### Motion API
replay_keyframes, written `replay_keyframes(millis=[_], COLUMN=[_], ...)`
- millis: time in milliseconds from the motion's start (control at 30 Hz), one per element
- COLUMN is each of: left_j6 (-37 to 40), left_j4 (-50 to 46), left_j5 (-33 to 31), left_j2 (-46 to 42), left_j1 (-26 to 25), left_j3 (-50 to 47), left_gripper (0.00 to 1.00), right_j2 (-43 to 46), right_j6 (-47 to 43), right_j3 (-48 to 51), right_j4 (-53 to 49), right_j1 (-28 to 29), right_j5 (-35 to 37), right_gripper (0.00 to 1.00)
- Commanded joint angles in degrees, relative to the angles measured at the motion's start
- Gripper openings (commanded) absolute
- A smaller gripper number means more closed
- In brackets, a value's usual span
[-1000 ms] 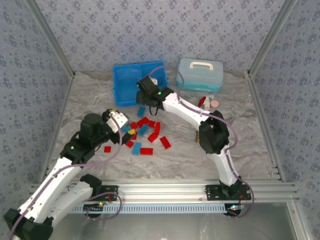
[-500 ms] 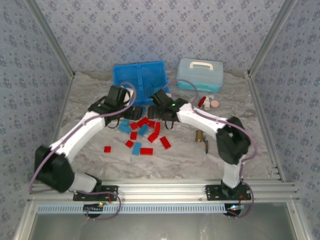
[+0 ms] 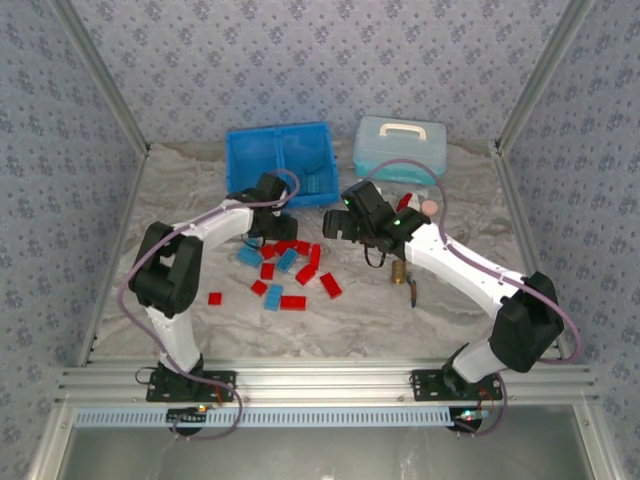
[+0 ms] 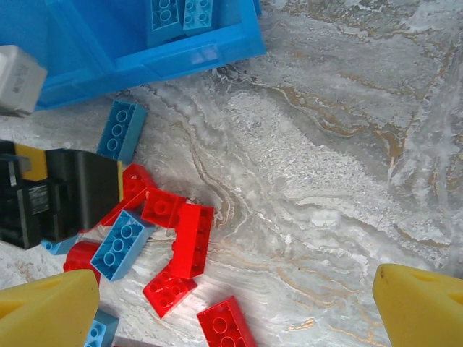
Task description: Sort the legos into containers by color
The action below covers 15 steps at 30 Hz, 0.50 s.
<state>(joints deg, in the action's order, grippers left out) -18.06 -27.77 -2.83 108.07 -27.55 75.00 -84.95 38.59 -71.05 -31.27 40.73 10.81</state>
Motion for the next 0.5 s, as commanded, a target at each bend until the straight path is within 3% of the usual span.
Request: replay_keyframes(millis=[0,167,467], left_j6=[2.23,3.74,0.38], left_j4=[2.35,2.69,4.16], left_j5=[-4.59,-4.90,-4.07], left_j2=[2.04,6.24,9.50], left_j1=[-0.71,-0.73,-0.72], left_j3=[3.72,6.55,6.95], left_gripper=[0.76,0.70,0.50], right_j2=[1.67,1.79,2.59], right_j6=[-1.15,-0.81,-0.53], right_j3=[0.64,1.08,1.44], right_j4=[-0.90,-1.06,-1.96], right_j1=[-0.14,-0.39,-0.65], right_j5=[1.28,1.23,2.00], right_gripper=[1.00,1.00,1.00])
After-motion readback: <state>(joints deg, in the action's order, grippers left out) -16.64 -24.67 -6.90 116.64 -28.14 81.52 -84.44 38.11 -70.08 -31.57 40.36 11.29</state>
